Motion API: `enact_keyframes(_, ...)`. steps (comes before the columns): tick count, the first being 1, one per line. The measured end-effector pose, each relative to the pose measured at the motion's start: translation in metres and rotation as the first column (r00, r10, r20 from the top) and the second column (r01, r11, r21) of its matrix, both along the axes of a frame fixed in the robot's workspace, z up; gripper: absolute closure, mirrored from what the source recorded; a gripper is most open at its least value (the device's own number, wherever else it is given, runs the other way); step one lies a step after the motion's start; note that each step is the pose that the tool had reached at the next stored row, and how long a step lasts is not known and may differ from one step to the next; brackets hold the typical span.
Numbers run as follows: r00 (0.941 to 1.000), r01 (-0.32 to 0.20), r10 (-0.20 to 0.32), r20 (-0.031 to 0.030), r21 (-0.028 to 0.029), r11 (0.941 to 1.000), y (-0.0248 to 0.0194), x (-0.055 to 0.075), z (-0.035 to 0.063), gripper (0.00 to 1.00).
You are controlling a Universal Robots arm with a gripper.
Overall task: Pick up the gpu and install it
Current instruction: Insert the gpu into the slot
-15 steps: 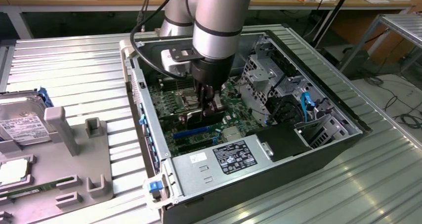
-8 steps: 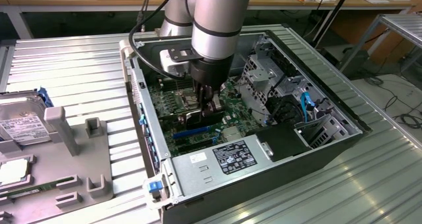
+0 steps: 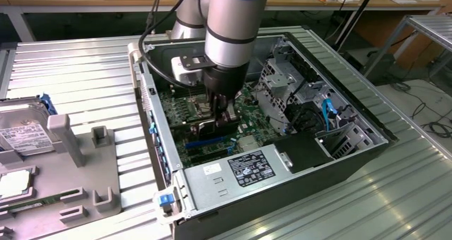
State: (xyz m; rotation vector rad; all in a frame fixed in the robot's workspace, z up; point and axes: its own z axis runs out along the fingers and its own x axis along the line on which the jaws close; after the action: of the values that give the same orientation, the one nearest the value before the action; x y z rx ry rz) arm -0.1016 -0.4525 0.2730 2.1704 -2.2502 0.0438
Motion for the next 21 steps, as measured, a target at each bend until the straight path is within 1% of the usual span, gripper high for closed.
enact_keyframes(5,1.0,0.001,-0.001,0.0,0.0028,1.0,0.0,0.0,-0.006,0.73)
enact_keyframes(8,1.0,0.001,-0.001,-0.0002,0.0034,1.0,0.0,0.0,-0.0096,0.73)
enact_keyframes(19,1.0,0.002,-0.002,-0.0009,0.0036,1.0,0.0017,0.0,-0.0104,0.73)
enact_keyframes(20,1.0,0.002,-0.002,-0.0002,0.0034,1.0,0.0018,-0.001,-0.011,0.73)
enact_keyframes(21,1.0,0.002,-0.002,0.0017,0.003,1.0,0.0017,-0.002,-0.0121,0.73)
